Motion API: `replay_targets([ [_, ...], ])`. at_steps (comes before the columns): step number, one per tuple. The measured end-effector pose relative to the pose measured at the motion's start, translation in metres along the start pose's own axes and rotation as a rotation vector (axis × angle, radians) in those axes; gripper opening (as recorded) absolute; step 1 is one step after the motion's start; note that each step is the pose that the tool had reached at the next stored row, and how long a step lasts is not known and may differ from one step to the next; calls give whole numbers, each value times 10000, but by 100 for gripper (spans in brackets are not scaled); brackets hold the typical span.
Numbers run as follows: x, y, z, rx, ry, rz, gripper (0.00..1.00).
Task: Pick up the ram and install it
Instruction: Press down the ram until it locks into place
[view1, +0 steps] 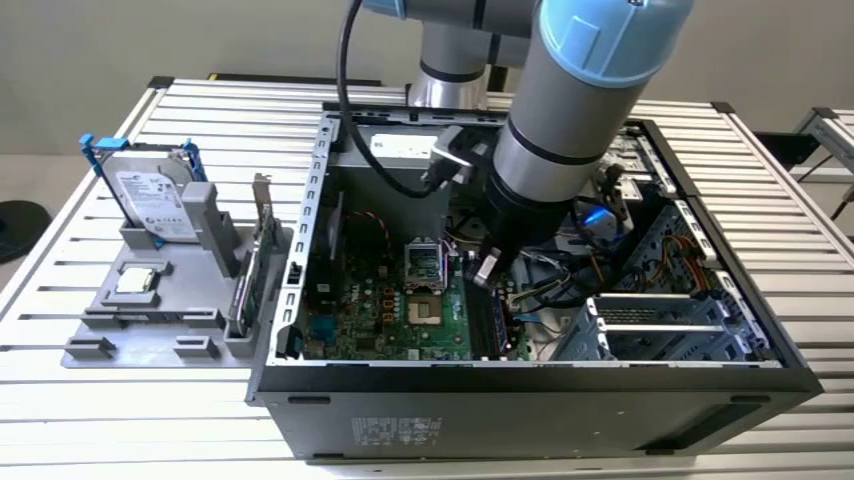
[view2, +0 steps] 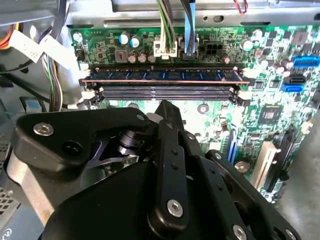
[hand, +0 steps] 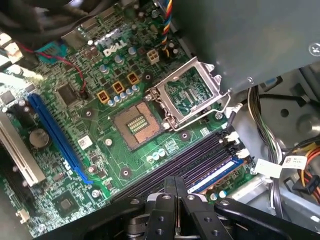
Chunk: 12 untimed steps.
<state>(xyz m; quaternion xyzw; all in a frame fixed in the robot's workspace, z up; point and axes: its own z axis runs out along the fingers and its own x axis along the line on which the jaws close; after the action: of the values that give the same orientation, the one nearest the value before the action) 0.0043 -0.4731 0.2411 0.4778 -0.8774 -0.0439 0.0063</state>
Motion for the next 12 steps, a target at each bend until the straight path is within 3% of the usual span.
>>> replay_targets([
  [12, -51, -79, -3, -74, 32, -1114, 0],
])
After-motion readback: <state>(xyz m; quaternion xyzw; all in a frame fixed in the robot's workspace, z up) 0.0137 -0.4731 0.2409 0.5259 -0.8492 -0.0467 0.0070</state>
